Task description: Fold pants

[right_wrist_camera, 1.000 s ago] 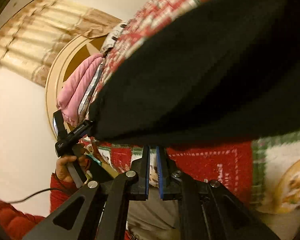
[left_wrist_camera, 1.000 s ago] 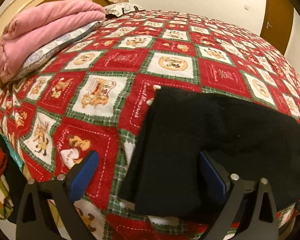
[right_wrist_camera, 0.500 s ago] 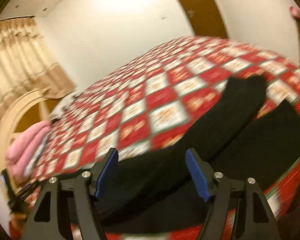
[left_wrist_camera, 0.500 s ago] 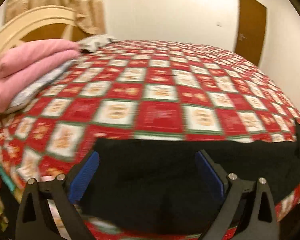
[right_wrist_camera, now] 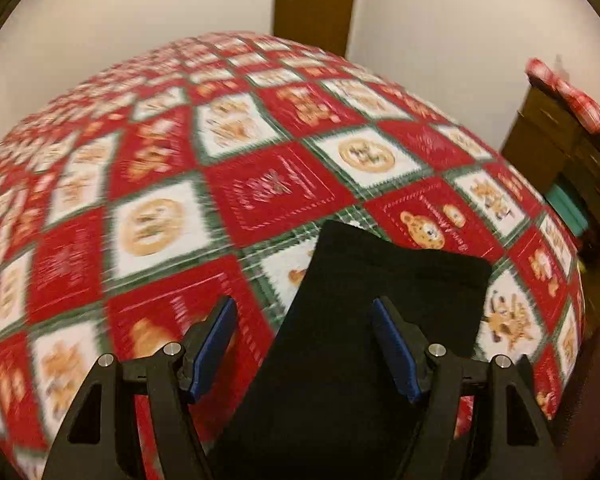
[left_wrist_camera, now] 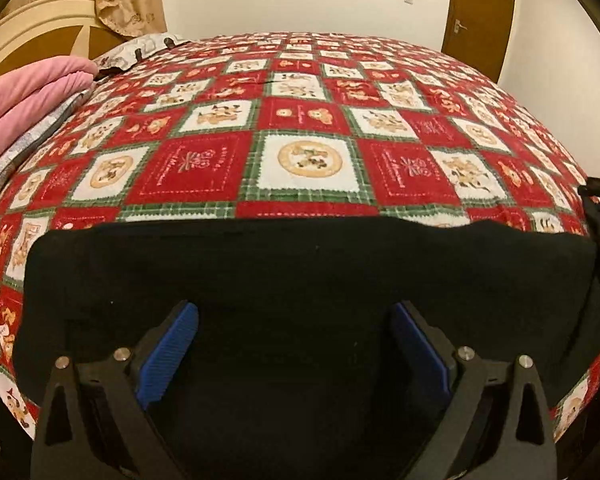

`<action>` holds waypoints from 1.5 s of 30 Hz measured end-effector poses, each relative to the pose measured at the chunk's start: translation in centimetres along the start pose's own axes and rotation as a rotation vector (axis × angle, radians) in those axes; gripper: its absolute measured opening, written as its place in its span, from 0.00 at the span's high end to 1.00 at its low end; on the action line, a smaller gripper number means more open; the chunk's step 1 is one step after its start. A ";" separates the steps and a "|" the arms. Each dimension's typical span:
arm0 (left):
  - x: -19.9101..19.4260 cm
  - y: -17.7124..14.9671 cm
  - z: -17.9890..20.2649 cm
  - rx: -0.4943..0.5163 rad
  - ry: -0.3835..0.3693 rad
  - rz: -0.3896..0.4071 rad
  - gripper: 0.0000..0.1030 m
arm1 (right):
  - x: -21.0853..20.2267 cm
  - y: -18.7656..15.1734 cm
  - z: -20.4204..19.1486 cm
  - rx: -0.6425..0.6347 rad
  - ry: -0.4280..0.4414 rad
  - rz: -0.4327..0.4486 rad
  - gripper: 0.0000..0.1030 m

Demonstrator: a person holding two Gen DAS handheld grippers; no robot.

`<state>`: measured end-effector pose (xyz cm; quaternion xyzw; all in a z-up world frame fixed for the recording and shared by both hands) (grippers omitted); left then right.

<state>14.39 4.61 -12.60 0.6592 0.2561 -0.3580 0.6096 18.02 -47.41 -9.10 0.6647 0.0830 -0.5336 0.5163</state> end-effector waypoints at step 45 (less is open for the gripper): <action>-2.1 0.2 1.7 0.132 0.106 0.058 0.01 | -12.1 -13.7 18.2 0.295 0.356 0.142 0.92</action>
Point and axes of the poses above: each gripper's, at about its wrist camera, not at the fingertips, and x roughly the way its jaws point, z to its right, y to its top, the point moved 7 cm from there along x, roughly the way its jaws point, and after that the axes turned 2 degrees about y, right-handed, at the moved point
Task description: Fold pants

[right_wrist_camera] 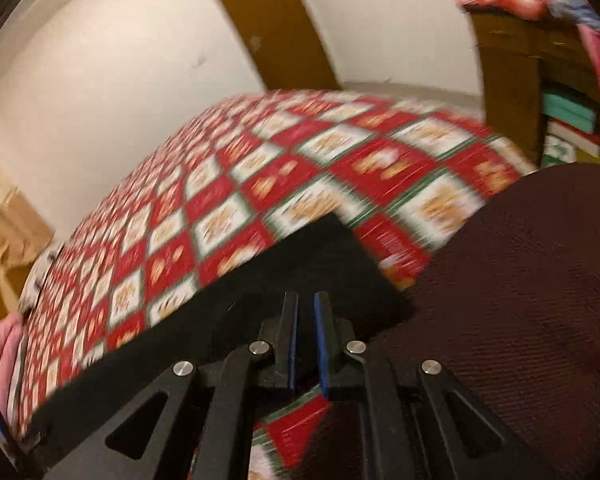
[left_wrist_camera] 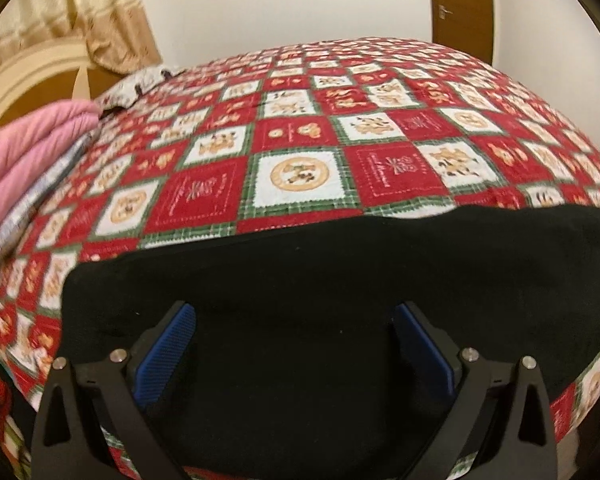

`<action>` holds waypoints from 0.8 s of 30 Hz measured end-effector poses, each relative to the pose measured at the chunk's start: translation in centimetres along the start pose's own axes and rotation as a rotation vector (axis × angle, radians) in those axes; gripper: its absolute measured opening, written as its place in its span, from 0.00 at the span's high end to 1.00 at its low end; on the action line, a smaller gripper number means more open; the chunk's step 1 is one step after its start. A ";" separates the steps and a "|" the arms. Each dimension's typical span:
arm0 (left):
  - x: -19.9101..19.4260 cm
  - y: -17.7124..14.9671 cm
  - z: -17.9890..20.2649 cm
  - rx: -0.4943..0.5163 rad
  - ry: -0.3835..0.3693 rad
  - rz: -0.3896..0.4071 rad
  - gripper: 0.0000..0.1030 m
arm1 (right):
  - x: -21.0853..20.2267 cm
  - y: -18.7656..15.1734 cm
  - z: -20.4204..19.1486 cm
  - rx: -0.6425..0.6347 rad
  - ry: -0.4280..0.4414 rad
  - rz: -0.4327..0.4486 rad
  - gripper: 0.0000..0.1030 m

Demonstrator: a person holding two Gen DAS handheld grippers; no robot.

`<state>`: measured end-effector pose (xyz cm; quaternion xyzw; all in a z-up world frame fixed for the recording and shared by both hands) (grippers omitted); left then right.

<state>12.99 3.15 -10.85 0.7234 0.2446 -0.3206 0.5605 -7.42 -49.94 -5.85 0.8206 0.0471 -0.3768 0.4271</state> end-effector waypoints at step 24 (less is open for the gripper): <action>0.5 -3.6 -5.1 -0.060 0.054 -0.032 0.01 | 0.1 -10.8 -14.1 -0.208 0.187 -0.145 0.51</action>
Point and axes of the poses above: each gripper's, at about its wrist camera, not at the fingertips, and x roughly the way its jaws point, z to its right, y to its top, the point moved 7 cm from there along x, roughly the way its jaws point, and after that the axes turned 2 degrees about y, right-handed, at the moved point
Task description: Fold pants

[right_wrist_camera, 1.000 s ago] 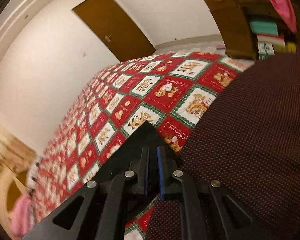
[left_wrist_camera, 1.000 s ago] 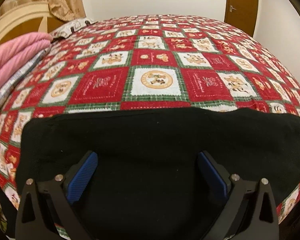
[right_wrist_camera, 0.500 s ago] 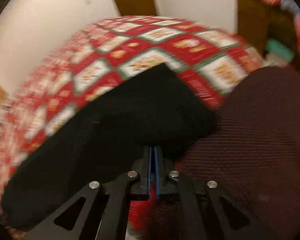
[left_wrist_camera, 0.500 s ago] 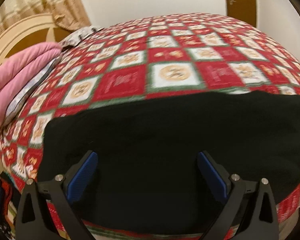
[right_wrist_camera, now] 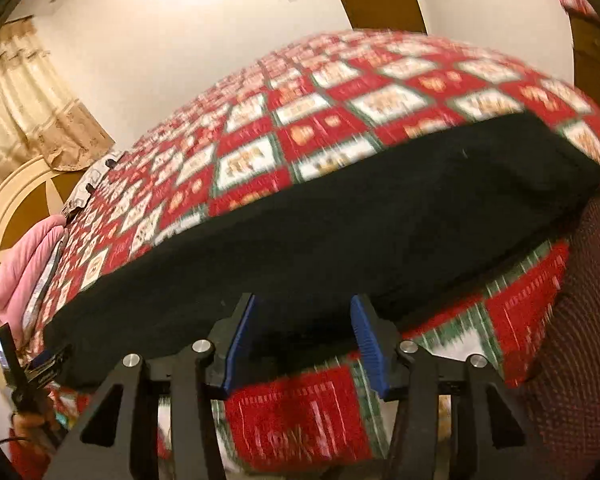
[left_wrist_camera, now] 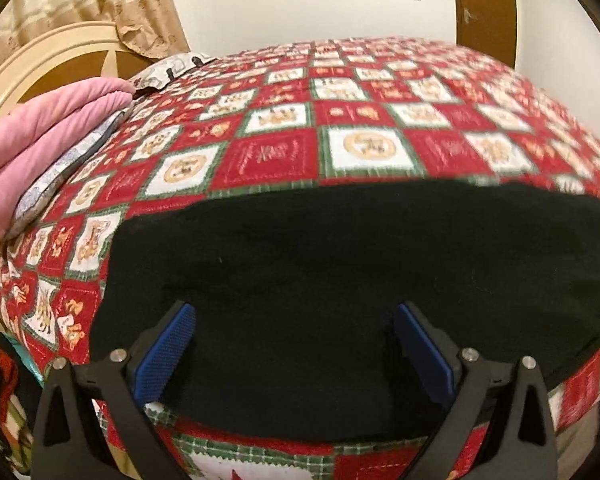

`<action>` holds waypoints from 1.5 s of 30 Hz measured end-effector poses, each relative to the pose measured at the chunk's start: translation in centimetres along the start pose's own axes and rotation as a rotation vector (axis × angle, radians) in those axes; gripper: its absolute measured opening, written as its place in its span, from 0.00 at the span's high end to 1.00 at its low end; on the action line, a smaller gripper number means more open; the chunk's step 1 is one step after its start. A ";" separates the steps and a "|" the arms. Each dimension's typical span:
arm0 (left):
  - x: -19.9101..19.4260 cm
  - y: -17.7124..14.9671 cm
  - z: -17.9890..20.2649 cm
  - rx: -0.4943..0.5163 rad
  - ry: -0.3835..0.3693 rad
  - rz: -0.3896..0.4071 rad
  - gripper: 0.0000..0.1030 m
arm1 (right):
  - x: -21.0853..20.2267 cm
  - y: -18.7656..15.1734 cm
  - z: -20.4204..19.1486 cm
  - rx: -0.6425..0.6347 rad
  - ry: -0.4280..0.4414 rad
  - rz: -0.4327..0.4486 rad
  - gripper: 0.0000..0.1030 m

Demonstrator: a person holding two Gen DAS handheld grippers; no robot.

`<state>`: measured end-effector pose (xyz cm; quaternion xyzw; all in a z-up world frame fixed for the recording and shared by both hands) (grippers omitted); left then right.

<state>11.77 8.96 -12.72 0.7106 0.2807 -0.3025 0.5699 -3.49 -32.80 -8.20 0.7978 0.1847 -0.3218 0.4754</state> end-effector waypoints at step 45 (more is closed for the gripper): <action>1.9 -3.1 -13.1 -0.239 0.102 -0.026 0.00 | 6.5 -16.2 -29.7 -0.725 0.348 -0.311 0.29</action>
Point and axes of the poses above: each gripper's, at about its wrist camera, not at the fingertips, and x roughly the way its jaws point, z to its right, y to its top, the point moved 7 cm from there along x, roughly the way its jaws point, and after that the axes turned 2 degrees about y, right-handed, at the moved point
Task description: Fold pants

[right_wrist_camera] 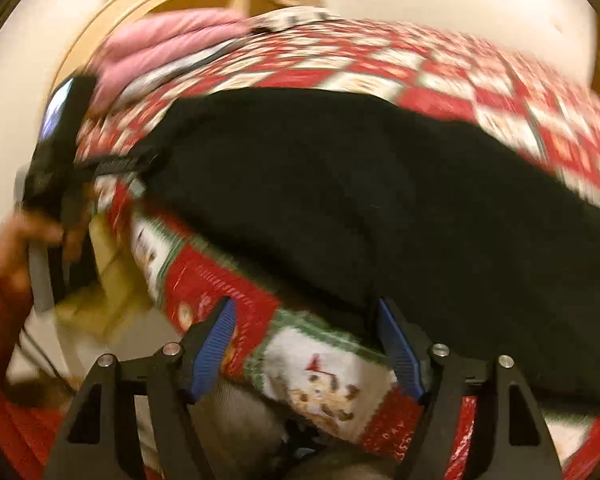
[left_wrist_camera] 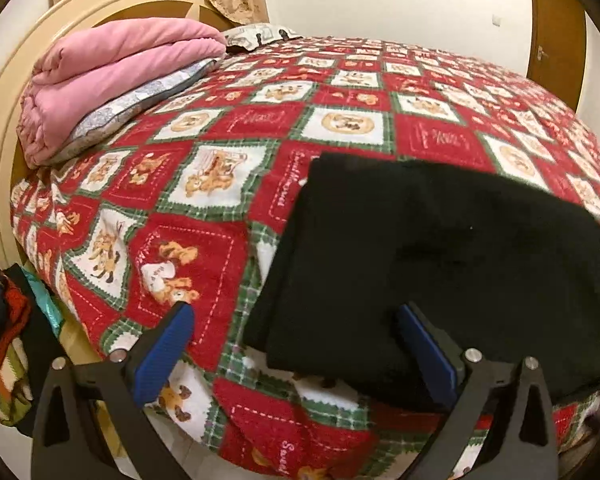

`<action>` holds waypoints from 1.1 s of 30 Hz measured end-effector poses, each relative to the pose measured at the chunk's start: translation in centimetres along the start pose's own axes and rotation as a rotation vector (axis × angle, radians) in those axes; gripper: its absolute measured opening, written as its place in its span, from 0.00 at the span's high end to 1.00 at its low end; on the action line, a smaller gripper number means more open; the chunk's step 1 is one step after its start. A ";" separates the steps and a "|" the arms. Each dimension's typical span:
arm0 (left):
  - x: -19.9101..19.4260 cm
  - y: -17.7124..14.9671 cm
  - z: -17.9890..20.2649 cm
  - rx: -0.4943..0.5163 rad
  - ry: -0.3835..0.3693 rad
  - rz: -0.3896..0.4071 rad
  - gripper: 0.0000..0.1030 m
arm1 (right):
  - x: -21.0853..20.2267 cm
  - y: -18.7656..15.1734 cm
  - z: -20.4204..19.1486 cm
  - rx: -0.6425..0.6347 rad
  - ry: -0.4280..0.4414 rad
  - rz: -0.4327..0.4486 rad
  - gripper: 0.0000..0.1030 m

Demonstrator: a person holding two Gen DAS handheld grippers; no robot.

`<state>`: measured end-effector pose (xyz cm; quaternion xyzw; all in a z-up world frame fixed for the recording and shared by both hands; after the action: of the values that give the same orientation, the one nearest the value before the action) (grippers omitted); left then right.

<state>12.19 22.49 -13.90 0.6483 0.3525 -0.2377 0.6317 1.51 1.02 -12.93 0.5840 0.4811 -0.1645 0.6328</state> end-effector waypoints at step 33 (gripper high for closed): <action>-3.6 -3.0 14.3 0.214 -0.258 -0.025 0.00 | -0.6 7.4 11.1 0.041 0.496 -0.160 0.30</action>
<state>9.55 7.65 -14.39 0.6714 0.2492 -0.3631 0.5960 11.52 -7.19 -9.79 0.5790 0.6628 -0.0756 0.4687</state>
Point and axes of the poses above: each gripper's, at about its wrist camera, not at the fingertips, and x roughly the way its jaws point, z to its right, y to its top, the point moved 7 cm from there along x, roughly the way its jaws point, and after that the axes turned 2 degrees about y, right-handed, at the moved point
